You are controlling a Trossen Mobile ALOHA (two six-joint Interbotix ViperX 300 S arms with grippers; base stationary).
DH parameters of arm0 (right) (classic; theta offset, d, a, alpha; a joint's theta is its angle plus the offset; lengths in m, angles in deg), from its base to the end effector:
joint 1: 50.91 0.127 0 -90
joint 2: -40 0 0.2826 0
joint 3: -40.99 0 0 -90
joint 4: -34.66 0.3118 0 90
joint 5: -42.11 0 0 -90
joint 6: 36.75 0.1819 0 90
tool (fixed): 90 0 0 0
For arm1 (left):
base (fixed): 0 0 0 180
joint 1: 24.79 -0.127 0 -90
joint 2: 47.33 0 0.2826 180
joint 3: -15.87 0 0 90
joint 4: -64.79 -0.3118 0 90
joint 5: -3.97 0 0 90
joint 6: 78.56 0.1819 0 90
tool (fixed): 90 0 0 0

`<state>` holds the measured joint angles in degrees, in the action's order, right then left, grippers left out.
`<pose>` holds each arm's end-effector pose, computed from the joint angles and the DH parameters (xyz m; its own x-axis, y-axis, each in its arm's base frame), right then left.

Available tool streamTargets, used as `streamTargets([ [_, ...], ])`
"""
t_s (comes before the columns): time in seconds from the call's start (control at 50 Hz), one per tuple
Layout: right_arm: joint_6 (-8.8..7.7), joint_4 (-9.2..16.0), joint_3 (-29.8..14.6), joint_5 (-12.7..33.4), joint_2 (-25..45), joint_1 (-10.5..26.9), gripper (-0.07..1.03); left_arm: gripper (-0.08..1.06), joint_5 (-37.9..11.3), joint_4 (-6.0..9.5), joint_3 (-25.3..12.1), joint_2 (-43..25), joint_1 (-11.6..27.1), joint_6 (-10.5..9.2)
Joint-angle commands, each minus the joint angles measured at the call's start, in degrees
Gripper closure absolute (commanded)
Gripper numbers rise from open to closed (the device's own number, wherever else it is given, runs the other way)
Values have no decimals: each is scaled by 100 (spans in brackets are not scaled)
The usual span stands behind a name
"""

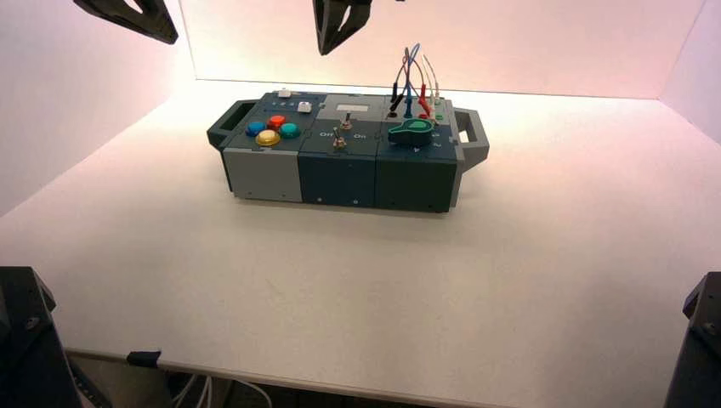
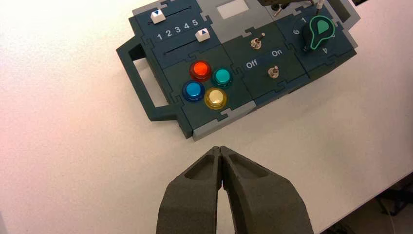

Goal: Move the right gripper to the left.

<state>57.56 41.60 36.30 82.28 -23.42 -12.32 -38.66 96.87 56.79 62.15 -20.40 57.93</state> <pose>0.3830 0.3238 0.1036 0.3190 0.3543 -0.8791 -0.5262 0.8376 0.1466 0.2766 -0.0869 0.1334 0.4461 -0.3950 -0.8031 0.5537 0.8268 -0.0991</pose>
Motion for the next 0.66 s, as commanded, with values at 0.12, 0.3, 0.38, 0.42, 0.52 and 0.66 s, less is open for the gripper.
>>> streamTargets([
  [0.12,53,-9,-193,-9,-70,70,98,100,26,26,-88,26,-9,9],
  [0.3,44,-44,-97,0,-105,70,98,100,26,26,-97,26,-18,9],
  [0.38,35,-53,-70,0,-123,70,98,100,26,26,-88,26,-9,9],
  [0.42,35,-53,-53,0,-149,70,98,100,26,26,-88,26,-18,9],
  [0.52,35,-53,-35,9,-185,70,98,100,26,26,-88,26,-18,9],
  [0.66,35,-53,0,44,-229,70,98,100,26,26,-88,26,-9,9],
])
